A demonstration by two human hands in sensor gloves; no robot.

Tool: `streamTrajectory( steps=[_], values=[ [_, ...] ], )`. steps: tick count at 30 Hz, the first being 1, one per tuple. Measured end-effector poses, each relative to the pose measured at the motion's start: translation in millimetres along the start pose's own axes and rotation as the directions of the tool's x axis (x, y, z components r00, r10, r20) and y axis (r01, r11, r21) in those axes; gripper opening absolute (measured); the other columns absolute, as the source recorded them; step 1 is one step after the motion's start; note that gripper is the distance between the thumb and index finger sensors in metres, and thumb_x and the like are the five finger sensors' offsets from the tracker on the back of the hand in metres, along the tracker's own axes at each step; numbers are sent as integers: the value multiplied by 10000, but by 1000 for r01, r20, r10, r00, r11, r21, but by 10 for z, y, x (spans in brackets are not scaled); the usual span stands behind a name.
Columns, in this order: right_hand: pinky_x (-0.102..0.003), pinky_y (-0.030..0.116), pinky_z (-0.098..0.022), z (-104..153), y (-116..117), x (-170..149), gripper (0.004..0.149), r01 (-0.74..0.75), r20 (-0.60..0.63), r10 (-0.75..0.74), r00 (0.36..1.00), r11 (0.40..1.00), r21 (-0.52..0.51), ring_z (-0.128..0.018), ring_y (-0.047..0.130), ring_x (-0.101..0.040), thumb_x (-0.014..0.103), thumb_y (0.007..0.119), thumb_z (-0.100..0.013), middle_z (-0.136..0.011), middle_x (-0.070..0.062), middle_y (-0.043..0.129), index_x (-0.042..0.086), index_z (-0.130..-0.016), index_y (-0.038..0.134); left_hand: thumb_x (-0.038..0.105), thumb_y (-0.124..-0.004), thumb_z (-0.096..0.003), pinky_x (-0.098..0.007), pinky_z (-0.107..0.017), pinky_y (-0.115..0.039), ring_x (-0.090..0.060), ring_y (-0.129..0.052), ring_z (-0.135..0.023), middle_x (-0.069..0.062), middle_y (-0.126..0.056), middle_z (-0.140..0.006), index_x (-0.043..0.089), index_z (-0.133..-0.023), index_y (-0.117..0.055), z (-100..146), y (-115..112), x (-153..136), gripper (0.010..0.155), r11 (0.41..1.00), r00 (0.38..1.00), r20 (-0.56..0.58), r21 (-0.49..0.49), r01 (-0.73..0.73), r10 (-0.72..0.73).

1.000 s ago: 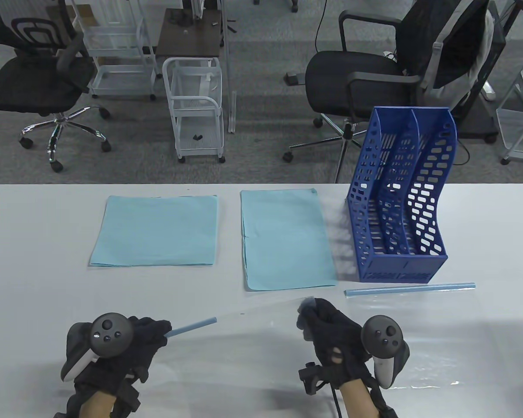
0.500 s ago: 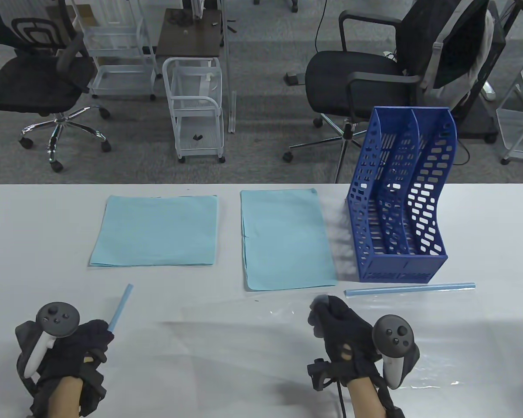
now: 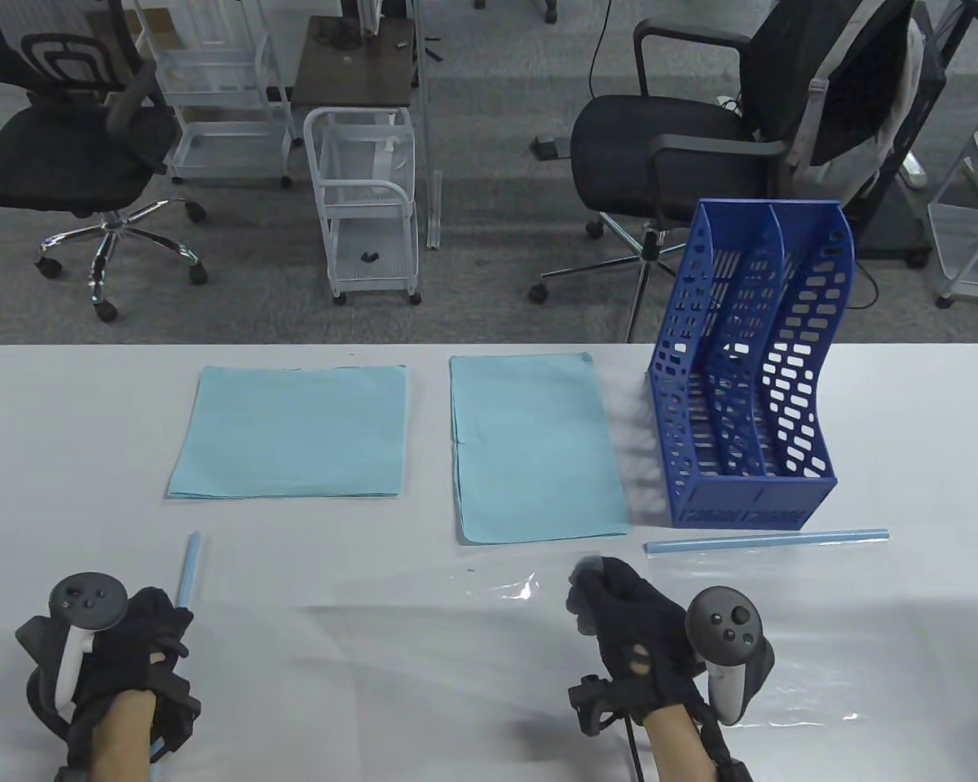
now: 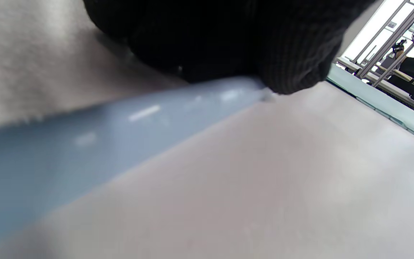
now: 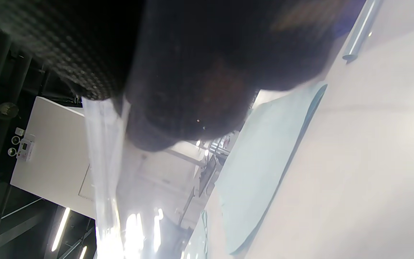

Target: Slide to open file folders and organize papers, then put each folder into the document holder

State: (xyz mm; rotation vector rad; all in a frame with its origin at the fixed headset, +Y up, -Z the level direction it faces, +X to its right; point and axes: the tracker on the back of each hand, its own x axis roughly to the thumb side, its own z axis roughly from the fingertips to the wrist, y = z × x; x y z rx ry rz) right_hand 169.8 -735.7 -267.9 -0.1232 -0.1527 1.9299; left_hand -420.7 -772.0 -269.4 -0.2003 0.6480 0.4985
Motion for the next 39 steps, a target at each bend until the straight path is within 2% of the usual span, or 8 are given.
streamTrajectory(
  steps=[16,19,23,24,26,29,35,39],
  values=[
    [-316,911,-257,-2,8,-2,407,-7,3,7,1000,1000,3,-282,1038,-146,472,858,-378,-516,41,1052,251,-714,923,430,-940,-418,-475,-577,-776,-208,-965,-559,-4,-982,-654,218,-861,-909,64,62,19,492,999,1000,-4,46,-7,7],
    [-317,910,-257,0,19,3,406,-11,7,11,1000,1000,8,-284,1038,-147,470,859,-377,-516,41,1052,250,-713,924,447,-935,-418,-476,-567,-777,-215,-967,-553,-9,-986,-651,226,-870,-900,248,208,102,505,992,1000,-4,122,22,-21],
    [-312,909,-264,24,81,65,405,-48,58,46,997,998,37,-291,1036,-144,474,857,-375,-522,50,1050,263,-715,921,488,-908,-433,-469,-558,-780,-221,-969,-551,-9,-987,-662,235,-906,-879,882,454,415,537,979,986,141,194,60,-88],
    [-311,907,-271,29,98,80,404,-49,77,45,996,997,54,-301,1035,-142,477,855,-376,-530,54,1048,272,-720,918,507,-896,-435,-465,-556,-784,-216,-971,-555,-3,-988,-667,242,-915,-871,999,450,489,549,982,971,222,182,45,-86],
    [-311,903,-289,49,151,118,404,-48,120,36,992,995,92,-321,1032,-142,480,852,-375,-546,65,1043,289,-726,912,527,-891,-435,-481,-568,-777,-246,-965,-607,-18,-977,-728,244,-950,-850,1251,314,730,589,994,847,531,104,-44,-18],
    [-325,896,-337,65,237,166,402,-42,186,9,983,984,171,-382,1025,-155,478,850,-372,-590,80,1034,322,-739,902,553,-886,-422,-484,-635,-720,-295,-837,-840,-28,-839,-978,282,-1059,-708,1361,-3,1025,715,996,667,743,-83,23,46],
    [-358,885,-452,117,396,240,397,-25,263,-49,963,962,273,-522,1012,-170,460,854,-365,-671,110,1018,371,-749,895,601,-871,-410,-529,-696,-656,-270,-728,-971,44,-694,-1123,356,-1091,-634,1353,-423,1195,762,966,584,812,-151,212,-1],
    [-378,876,-491,139,482,237,395,-15,263,-64,963,958,286,-564,1009,-179,457,854,-371,-698,111,1013,370,-755,892,439,-844,-461,-485,-595,-771,-246,-949,-737,26,-956,-878,315,-925,-879,1269,-523,1217,482,966,563,824,-196,167,70]
  ],
)
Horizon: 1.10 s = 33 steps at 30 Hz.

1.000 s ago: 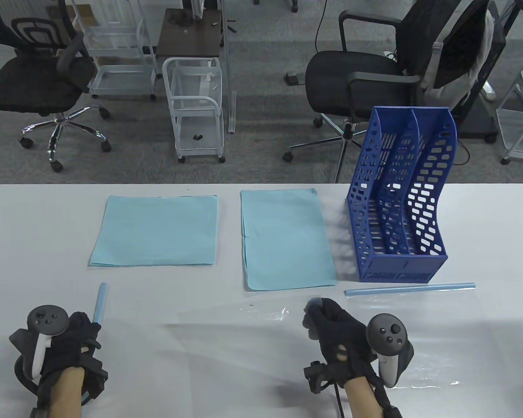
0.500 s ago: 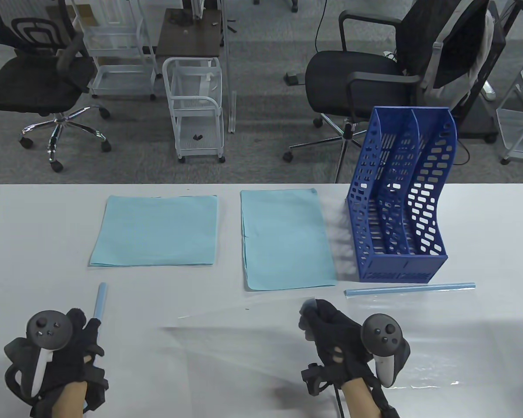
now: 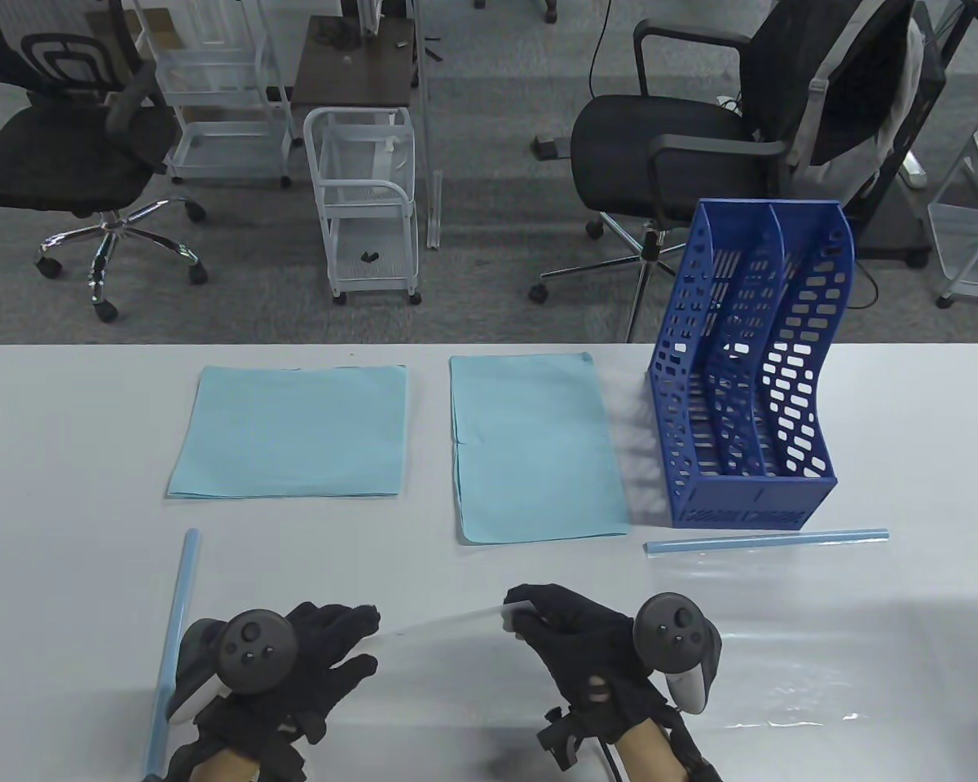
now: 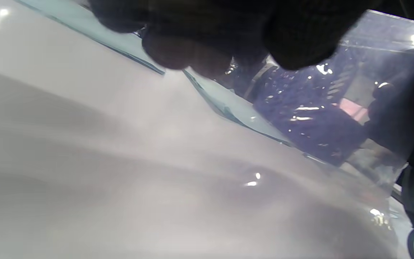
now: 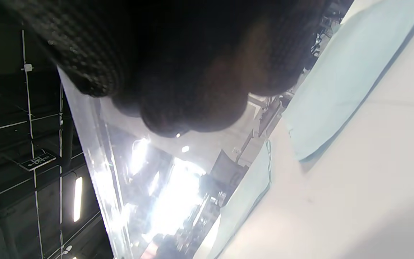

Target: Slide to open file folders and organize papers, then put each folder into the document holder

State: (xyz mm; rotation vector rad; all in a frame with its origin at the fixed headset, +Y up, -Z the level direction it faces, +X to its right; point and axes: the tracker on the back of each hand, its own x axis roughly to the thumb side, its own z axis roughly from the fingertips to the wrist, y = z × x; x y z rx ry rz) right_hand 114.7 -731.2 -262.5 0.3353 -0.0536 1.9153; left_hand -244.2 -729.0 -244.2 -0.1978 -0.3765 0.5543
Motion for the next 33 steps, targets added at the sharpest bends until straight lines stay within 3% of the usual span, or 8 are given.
streamTrajectory(
  steps=[3,7,12,16,19,22,27,33],
  values=[
    [-481,804,-587,7,-14,-35,482,-54,-35,53,998,997,-50,-687,970,-240,494,831,-388,-812,69,964,327,-840,832,417,-853,-449,-454,-512,-821,-229,-1001,-575,-1,-1018,-730,289,-863,-934,-1,-5,-64,441,998,999,-2,52,-38,38],
    [-592,618,-686,28,-209,-146,713,-163,-204,129,971,973,-163,-940,731,-348,547,835,-372,-1054,7,687,300,-992,584,411,-846,-447,-433,-446,-846,-209,-1011,-482,-12,-1034,-663,296,-852,-947,58,98,-184,433,984,992,-46,133,-114,121],
    [-579,582,-703,56,-328,-372,878,5,-377,-65,924,987,-160,-973,647,-414,591,845,-365,-1114,-72,530,218,-1030,410,403,-844,-449,-431,-422,-850,-211,-1010,-456,-23,-1036,-648,291,-853,-947,129,182,-328,431,906,931,-46,250,-341,363],
    [-551,702,-658,3,-162,-429,789,275,-386,-259,885,961,-13,-875,827,-375,558,865,-379,-1039,-77,720,204,-1013,557,395,-847,-450,-439,-415,-849,-221,-1010,-449,-35,-1039,-642,273,-854,-948,150,145,-376,434,788,820,-14,284,-546,573],
    [-492,823,-569,-18,-74,-362,579,330,-357,-296,886,943,37,-712,983,-288,487,869,-405,-875,-19,927,230,-914,766,392,-847,-455,-444,-414,-851,-227,-1016,-451,-40,-1043,-644,260,-858,-945,123,74,-391,435,756,776,-29,247,-606,630],
    [-428,902,-451,-11,-89,-277,429,250,-313,-249,917,968,-37,-525,1065,-216,427,874,-399,-686,19,1040,246,-789,887,391,-844,-456,-446,-411,-856,-229,-1023,-449,-40,-1050,-642,243,-858,-941,107,47,-390,439,767,782,-57,251,-590,620],
    [-389,933,-372,11,-137,-232,405,187,-317,-206,926,978,-91,-410,1091,-178,426,900,-368,-583,22,1077,236,-724,931,398,-841,-462,-461,-441,-846,-248,-1021,-489,-46,-1042,-672,228,-867,-924,107,18,-351,447,776,781,-96,234,-585,617],
    [-355,959,-301,26,-190,-237,413,118,-389,-147,910,988,-98,-307,1115,-150,447,936,-329,-493,20,1112,216,-670,964,454,-866,-450,-506,-626,-721,-318,-852,-818,-70,-811,-994,252,-1070,-653,227,90,-204,685,876,871,-226,327,-354,436]
  ],
)
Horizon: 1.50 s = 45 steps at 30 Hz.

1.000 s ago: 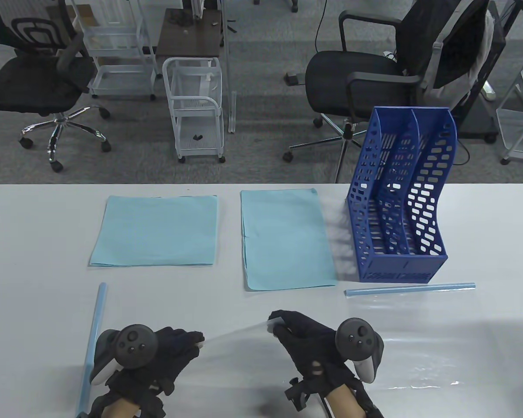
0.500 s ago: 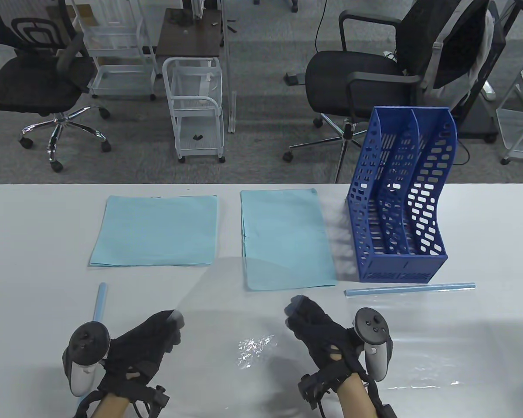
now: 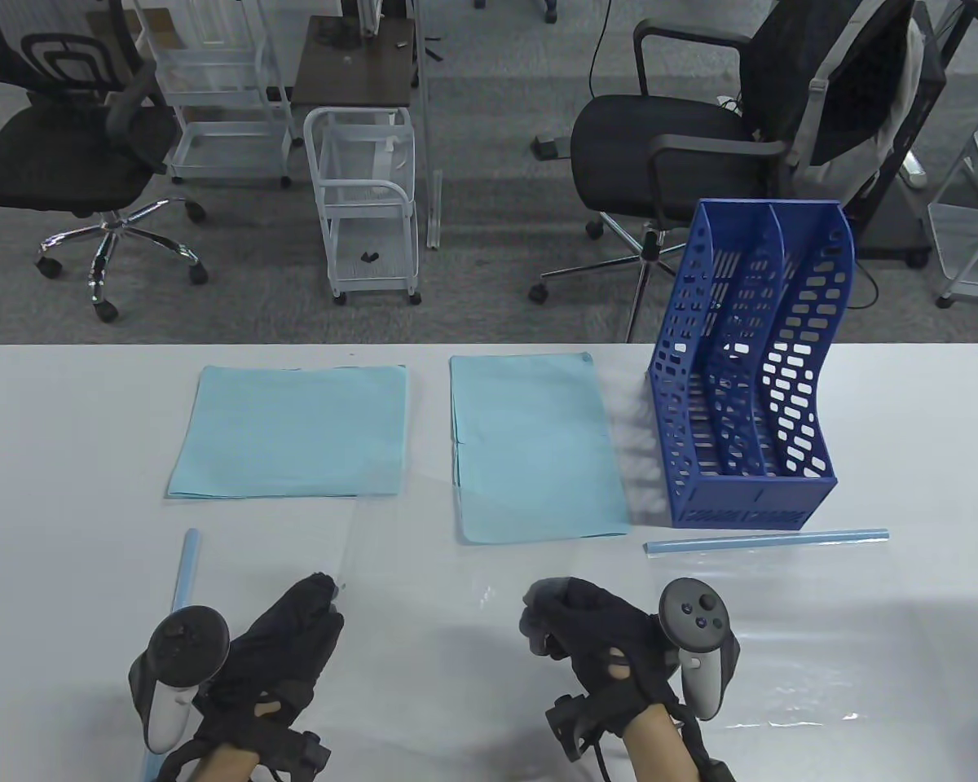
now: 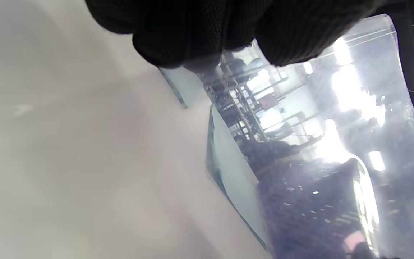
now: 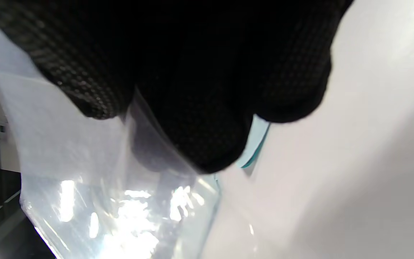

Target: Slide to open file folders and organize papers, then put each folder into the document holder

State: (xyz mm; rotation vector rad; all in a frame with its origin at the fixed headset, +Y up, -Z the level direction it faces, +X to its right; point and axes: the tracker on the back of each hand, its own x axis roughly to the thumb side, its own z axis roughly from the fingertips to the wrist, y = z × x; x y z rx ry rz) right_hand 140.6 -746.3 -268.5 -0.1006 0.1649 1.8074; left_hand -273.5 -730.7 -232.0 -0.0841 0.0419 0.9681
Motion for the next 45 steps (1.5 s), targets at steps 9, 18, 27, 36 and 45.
streamTrajectory(
  steps=[9,18,27,36,45],
  values=[
    [-349,955,-271,22,151,-49,429,-89,-86,82,993,993,-73,-253,1103,-141,502,965,-284,-418,40,1113,218,-606,985,462,-897,-434,-463,-525,-788,-284,-933,-671,-59,-906,-879,224,-1025,-726,142,-190,242,659,983,983,25,23,182,-183],
    [-337,954,-274,35,508,-32,439,-176,-64,173,983,984,-41,-247,1093,-124,535,958,-285,-406,63,1101,230,-599,974,487,-833,-456,-477,-534,-795,-299,-950,-694,-85,-899,-949,224,-1025,-742,62,-648,312,634,965,984,143,-226,136,-105],
    [-323,967,-263,94,884,34,454,-179,2,179,984,983,40,-235,1099,-105,567,955,-269,-390,84,1102,241,-586,974,629,-855,-403,-488,-519,-814,-310,-979,-680,-137,-885,-947,119,-1030,-667,175,-914,407,830,914,995,99,-404,19,23],
    [-328,977,-272,108,1055,20,480,-144,4,145,989,980,141,-259,1116,-112,590,927,-261,-413,75,1111,245,-591,977,501,-932,-397,-397,-260,-918,-199,-1100,-326,-93,-1076,-621,74,-862,-857,166,-844,394,635,956,995,21,-273,104,-103],
    [-341,967,-282,80,1020,33,454,-137,9,137,991,979,153,-270,1113,-130,560,926,-289,-426,60,1110,233,-601,977,440,-827,-457,-381,-192,-915,-183,-1099,-227,-69,-1113,-511,81,-801,-901,44,-788,223,503,931,994,-71,-349,-108,88]
  ],
)
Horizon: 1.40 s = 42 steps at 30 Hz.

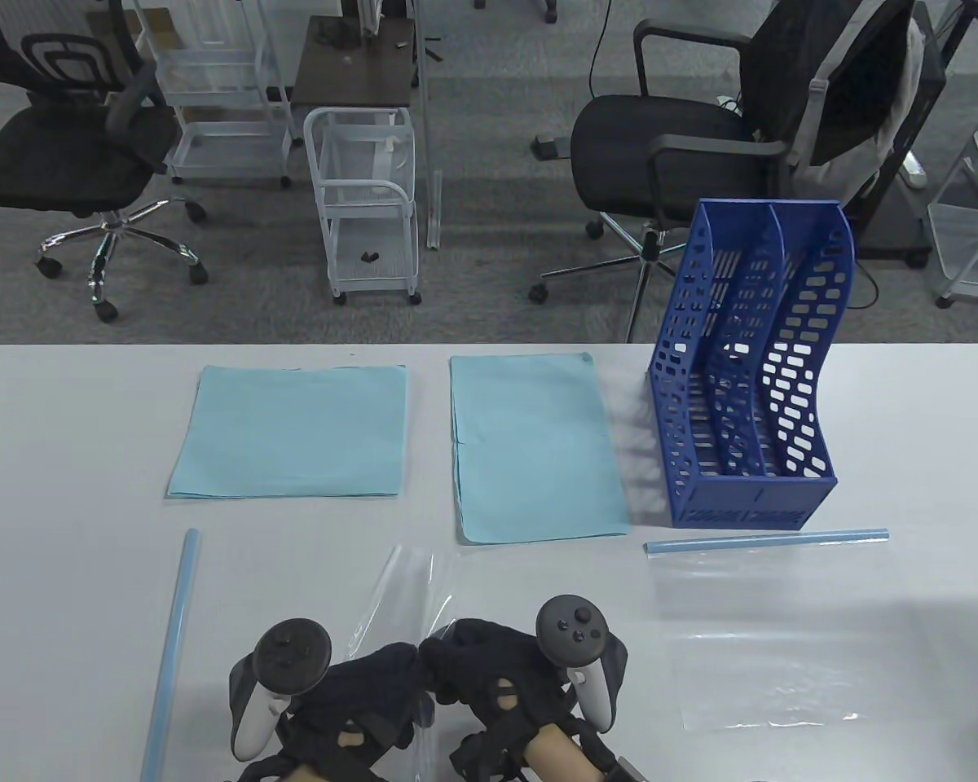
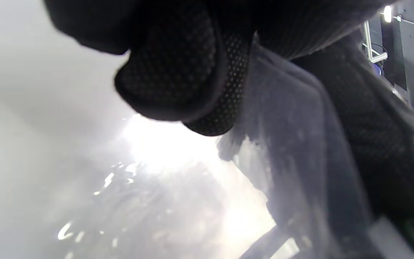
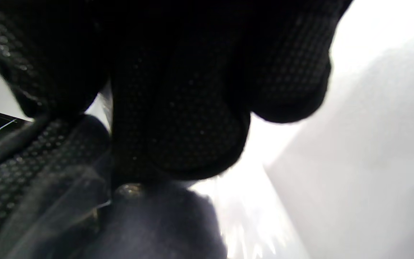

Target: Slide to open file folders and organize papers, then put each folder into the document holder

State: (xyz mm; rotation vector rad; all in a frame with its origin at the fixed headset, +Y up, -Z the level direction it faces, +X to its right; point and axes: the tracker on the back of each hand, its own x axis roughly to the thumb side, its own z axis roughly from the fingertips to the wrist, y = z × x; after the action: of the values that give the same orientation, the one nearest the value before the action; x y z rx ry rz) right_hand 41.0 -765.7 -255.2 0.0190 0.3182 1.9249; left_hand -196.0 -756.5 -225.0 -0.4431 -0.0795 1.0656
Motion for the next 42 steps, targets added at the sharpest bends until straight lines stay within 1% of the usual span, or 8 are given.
streamTrajectory(
  steps=[4,7,9,15,20,25,32,42],
  values=[
    [-356,955,-279,11,-184,52,444,-38,0,38,999,997,-67,-264,1104,-145,547,929,-300,-418,49,1107,221,-597,978,439,-839,-449,-386,-188,-907,-189,-1090,-212,-59,-1117,-489,95,-769,-933,19,190,-84,478,994,994,-24,26,-103,104],
    [-385,934,-290,14,-428,96,432,-122,-20,120,993,988,-100,-271,1087,-176,533,926,-316,-416,30,1099,206,-594,979,452,-851,-439,-388,-192,-897,-187,-1072,-200,-50,-1112,-460,103,-739,-950,87,416,-129,470,987,988,-35,70,-145,148],
    [-389,926,-316,31,-668,88,432,-219,-61,213,975,970,-107,-301,1081,-176,540,912,-334,-438,37,1091,215,-612,968,469,-849,-442,-384,-216,-886,-171,-1046,-205,-31,-1093,-442,125,-732,-953,166,653,-151,462,989,991,-49,84,-119,124],
    [-403,915,-329,85,-1213,-57,431,-357,-189,309,932,872,-336,-315,1074,-192,531,913,-337,-448,28,1087,209,-618,968,480,-857,-446,-388,-246,-879,-161,-1028,-214,-22,-1080,-431,139,-731,-960,365,1211,-263,456,955,981,-186,280,103,-51],
    [-400,915,-337,60,-1427,-140,433,-475,-287,383,878,770,-425,-325,1074,-188,535,911,-332,-456,33,1086,218,-622,965,477,-860,-450,-400,-268,-875,-175,-1028,-237,-29,-1077,-453,142,-746,-955,358,1445,-501,457,948,941,-332,278,157,-58],
    [-400,914,-337,-27,-1394,-203,439,-527,-325,421,847,749,-402,-323,1073,-186,543,914,-324,-451,36,1088,220,-615,970,479,-856,-462,-407,-292,-873,-181,-1029,-267,-30,-1073,-481,144,-766,-942,298,1489,-614,460,961,928,-367,230,150,-58],
    [-375,917,-324,-177,-1208,-237,444,-677,-401,548,735,635,-373,-294,1060,-155,568,907,-313,-413,63,1077,232,-599,969,486,-849,-461,-411,-304,-871,-186,-1030,-283,-30,-1070,-499,148,-778,-935,219,1446,-627,470,941,899,-421,241,237,-119],
    [-368,916,-308,-247,-977,-192,448,-764,-390,657,645,559,-322,-270,1049,-144,586,905,-305,-389,75,1069,238,-577,975,500,-841,-468,-421,-327,-867,-200,-1031,-318,-41,-1065,-541,144,-810,-915,225,1499,-693,499,961,890,-448,197,192,-86]
  ],
)
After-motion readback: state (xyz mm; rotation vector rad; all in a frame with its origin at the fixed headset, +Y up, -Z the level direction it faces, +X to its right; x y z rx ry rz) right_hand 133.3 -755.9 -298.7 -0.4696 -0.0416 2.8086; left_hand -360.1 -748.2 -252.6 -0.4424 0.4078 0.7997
